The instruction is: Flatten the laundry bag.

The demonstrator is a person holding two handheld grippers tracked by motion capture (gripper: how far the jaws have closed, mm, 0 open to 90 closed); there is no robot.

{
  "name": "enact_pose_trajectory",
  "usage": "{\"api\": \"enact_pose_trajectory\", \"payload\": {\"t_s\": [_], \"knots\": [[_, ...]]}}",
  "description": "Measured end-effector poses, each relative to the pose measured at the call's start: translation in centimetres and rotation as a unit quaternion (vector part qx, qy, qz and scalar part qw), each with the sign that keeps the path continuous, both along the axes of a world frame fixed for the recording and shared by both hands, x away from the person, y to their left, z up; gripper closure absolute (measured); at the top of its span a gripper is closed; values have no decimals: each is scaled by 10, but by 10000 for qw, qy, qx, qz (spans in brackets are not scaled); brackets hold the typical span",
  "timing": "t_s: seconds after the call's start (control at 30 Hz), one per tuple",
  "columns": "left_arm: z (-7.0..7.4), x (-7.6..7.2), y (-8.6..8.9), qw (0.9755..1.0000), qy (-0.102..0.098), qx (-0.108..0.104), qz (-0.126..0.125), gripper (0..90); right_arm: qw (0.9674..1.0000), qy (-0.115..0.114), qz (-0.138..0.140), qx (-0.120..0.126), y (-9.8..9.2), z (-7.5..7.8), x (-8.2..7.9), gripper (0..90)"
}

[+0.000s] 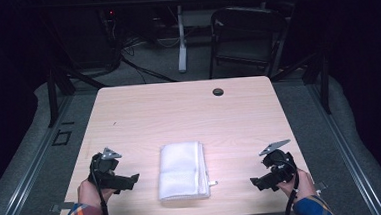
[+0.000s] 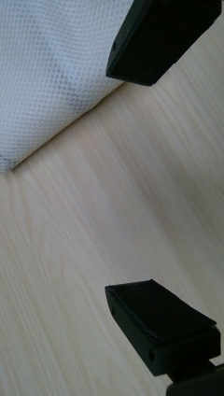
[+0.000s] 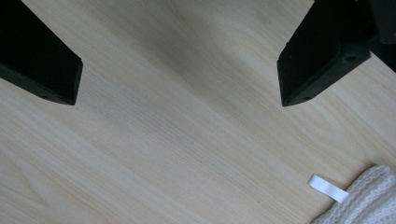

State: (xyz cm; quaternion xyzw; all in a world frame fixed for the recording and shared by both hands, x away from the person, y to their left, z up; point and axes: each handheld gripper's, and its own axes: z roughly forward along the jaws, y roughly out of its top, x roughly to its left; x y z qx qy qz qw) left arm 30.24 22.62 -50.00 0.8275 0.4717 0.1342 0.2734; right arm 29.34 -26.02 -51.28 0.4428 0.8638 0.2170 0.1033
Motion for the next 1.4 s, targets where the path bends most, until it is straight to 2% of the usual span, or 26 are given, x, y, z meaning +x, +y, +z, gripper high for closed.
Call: {"api": "enact_pose_trajectory", "payload": {"t_s": [0.07, 0.17, 0.23, 0.33, 0.37, 0.43, 0.5, 0.6, 0.7, 0.83, 0.87, 1.0, 1.03, 1.17, 1.23, 1.27, 1.4], "knots": [[0, 1, -1, 10000, 50, -47, -43, 0, 10000, 7, -24, 68, 1, -1, 0, 0], [0, 0, -2, 9999, 71, -46, -91, 0, 10000, 40, 40, -5, 2, 0, 0, 0], [0, 0, -3, 9999, 29, -74, -81, 0, 10000, 31, 39, -4, 2, 1, 0, 0], [0, 0, -3, 9998, 85, -100, -140, 0, 10000, 45, 8, 66, 3, 0, 0, 0], [0, -1, -5, 9998, 42, -141, -98, 0, 9999, 109, 49, 67, 3, 0, 1, 0], [0, 0, -5, 9997, 54, -175, -179, 0, 9999, 96, 76, 32, 4, 1, 0, 0], [1, -1, -8, 9996, 36, -190, -191, 0, 9998, 77, 75, 145, 5, 0, 0, 0], [1, -2, -10, 9995, 38, -185, -266, 0, 9998, 133, 94, 86, 6, 1, 0, 0], [2, -3, -12, 9993, -23, -205, -304, 0, 9997, 160, 113, 156, 7, 0, 1, 0], [2, -5, -18, 9985, -24, -293, -466, 0, 9996, 193, 120, 176, 9, 1, 1, 0], [1, -6, -20, 9983, -19, -299, -508, 0, 9993, 199, 98, 297, 10, 0, 1, 0], [-1, -8, -31, 9976, -7, -235, -646, 0, 9994, 228, 135, 202, 12, 0, 2, 0], [-1, -9, -33, 9973, 10, -212, -696, 0, 9990, 239, 157, 330, 14, -1, 2, 0], [-2, -11, -39, 9963, -21, -216, -837, 0, 9992, 277, 179, 245, 17, -1, 1, 2], [-2, -12, -42, 9955, -36, -253, -910, 0, 9990, 289, 233, 256, 18, -1, 2, 2], [-2, -12, -44, 9951, -44, -251, -957, 0, 9989, 260, 178, 348, 19, -3, 1, 3], [-2, -14, -51, 9936, -66, -228, -1100, 0, 9986, 344, 255, 309, 21, -2, 2, 5]]}}
